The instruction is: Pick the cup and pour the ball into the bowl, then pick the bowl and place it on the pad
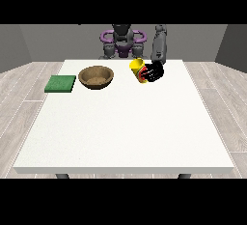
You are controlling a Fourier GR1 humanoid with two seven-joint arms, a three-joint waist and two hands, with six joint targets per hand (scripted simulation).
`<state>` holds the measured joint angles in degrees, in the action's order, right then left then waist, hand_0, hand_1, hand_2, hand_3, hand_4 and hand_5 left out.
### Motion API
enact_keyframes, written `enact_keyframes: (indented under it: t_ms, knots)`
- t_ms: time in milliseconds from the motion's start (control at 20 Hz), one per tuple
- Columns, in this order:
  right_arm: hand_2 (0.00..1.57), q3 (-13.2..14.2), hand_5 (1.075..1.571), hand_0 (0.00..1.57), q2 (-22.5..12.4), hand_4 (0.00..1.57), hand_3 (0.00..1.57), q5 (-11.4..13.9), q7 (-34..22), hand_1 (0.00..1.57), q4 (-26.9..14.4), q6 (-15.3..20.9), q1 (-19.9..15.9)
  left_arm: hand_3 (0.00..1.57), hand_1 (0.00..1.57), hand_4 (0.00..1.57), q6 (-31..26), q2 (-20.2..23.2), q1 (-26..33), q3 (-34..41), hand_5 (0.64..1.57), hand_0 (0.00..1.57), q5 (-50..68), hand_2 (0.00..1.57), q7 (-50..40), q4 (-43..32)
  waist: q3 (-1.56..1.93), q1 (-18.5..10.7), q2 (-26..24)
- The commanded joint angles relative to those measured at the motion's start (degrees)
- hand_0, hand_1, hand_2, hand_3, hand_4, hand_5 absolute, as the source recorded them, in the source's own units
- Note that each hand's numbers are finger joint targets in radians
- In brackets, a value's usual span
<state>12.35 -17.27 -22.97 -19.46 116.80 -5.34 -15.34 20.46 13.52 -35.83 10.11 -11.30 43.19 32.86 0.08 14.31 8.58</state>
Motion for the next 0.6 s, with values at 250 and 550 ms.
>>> enact_keyframes:
  t_ms: [250,550]
  knots:
    - [0.00,0.8,1.560,0.00,-0.6,0.28,0.00,-1.4,1.0,0.00,-6.3,-2.0,-2.4,1.57,1.41,1.03,17.1,-2.0,-8.9,-10.5,1.552,1.41,-16.3,1.57,-16.8,-2.8,-0.02,0.2,-1.8]
    - [0.00,0.7,1.564,0.00,-1.2,0.33,0.00,-2.0,2.3,0.00,-4.8,-4.3,-2.3,1.57,1.43,1.01,23.4,-3.5,-13.0,-12.3,1.558,1.43,-22.1,1.57,-24.6,-6.3,-0.07,2.9,0.5]
